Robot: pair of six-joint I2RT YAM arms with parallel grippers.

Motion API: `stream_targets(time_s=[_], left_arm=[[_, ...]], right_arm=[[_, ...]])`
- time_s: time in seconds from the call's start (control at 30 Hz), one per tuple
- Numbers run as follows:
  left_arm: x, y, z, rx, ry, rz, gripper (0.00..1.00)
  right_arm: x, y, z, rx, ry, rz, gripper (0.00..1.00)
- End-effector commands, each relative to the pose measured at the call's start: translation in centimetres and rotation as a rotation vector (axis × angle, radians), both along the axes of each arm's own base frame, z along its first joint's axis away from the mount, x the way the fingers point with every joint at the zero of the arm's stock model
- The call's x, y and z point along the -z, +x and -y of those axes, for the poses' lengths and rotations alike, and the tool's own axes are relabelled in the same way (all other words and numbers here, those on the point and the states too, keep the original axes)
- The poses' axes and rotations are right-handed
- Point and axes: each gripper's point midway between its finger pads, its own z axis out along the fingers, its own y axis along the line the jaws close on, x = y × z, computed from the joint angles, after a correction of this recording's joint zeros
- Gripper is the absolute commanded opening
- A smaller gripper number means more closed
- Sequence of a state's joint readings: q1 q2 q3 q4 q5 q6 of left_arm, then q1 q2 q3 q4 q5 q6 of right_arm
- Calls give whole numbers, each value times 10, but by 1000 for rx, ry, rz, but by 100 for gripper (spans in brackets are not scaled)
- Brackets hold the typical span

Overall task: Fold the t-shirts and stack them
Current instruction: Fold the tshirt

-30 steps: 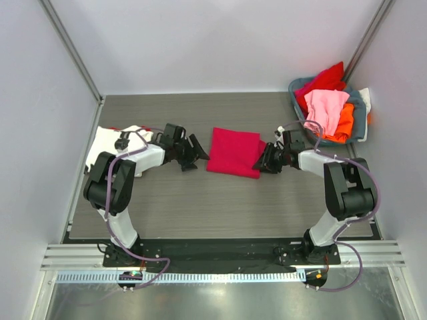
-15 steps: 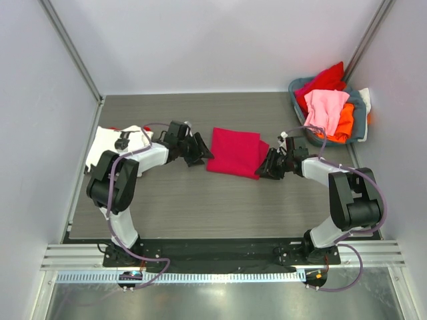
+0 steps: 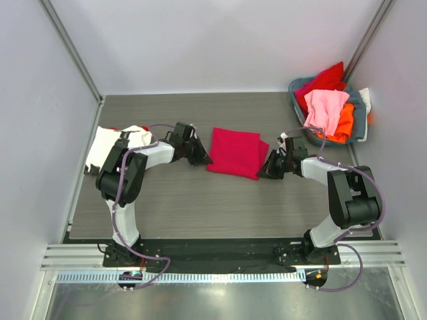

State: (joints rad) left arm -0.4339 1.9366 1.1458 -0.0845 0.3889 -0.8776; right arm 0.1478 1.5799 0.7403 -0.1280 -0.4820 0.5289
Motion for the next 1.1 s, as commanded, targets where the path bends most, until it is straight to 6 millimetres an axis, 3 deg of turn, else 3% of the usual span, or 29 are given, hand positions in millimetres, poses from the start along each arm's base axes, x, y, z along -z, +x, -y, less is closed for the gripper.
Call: stream_targets(time_s=[0.0, 0.13, 0.33, 0.37, 0.4, 0.43, 0.5, 0.53, 0.73, 0.77, 0.83, 0.87, 1.03, 1.07], left_arm=[[-11, 1, -1, 13, 4, 57, 0], [-9, -17, -15, 8, 45, 49, 0], [-6, -62, -25, 23, 51, 40, 2], [-5, -71, -30, 22, 55, 38, 9], [-3, -75, -33, 19, 60, 37, 17], [3, -82, -39, 9, 78, 26, 36], [-7, -84, -43, -3, 75, 60, 51], [-9, -84, -47, -16, 86, 65, 54], [-36, -58, -58, -46, 148, 116, 60], [-48, -48, -54, -47, 127, 137, 60], [-48, -36, -54, -61, 118, 130, 59], [-60, -25, -49, -64, 102, 155, 59], [-63, 12, -43, -95, 94, 153, 56], [-51, 16, -41, -94, 103, 126, 55]], right_arm=[[5, -3, 0, -6, -6, -15, 1], [1, -11, 3, -14, -19, -18, 1], [-11, -31, 4, -37, -12, -14, 4], [-13, -33, 4, -39, -11, -10, 11], [-15, -36, 6, -36, -18, -10, 33], [-23, -35, 6, -31, -20, 18, 41], [-32, -28, 10, -18, -44, 56, 50], [-39, -24, 11, -15, -47, 76, 50], [-69, 15, 7, -9, -54, 143, 49], [-64, 22, 8, -5, -62, 128, 49], [-75, 41, 6, 2, -65, 160, 48], [-75, 49, 6, 3, -69, 163, 48], [-66, 88, 1, 13, -77, 141, 45], [-65, 93, 0, 12, -75, 139, 44]])
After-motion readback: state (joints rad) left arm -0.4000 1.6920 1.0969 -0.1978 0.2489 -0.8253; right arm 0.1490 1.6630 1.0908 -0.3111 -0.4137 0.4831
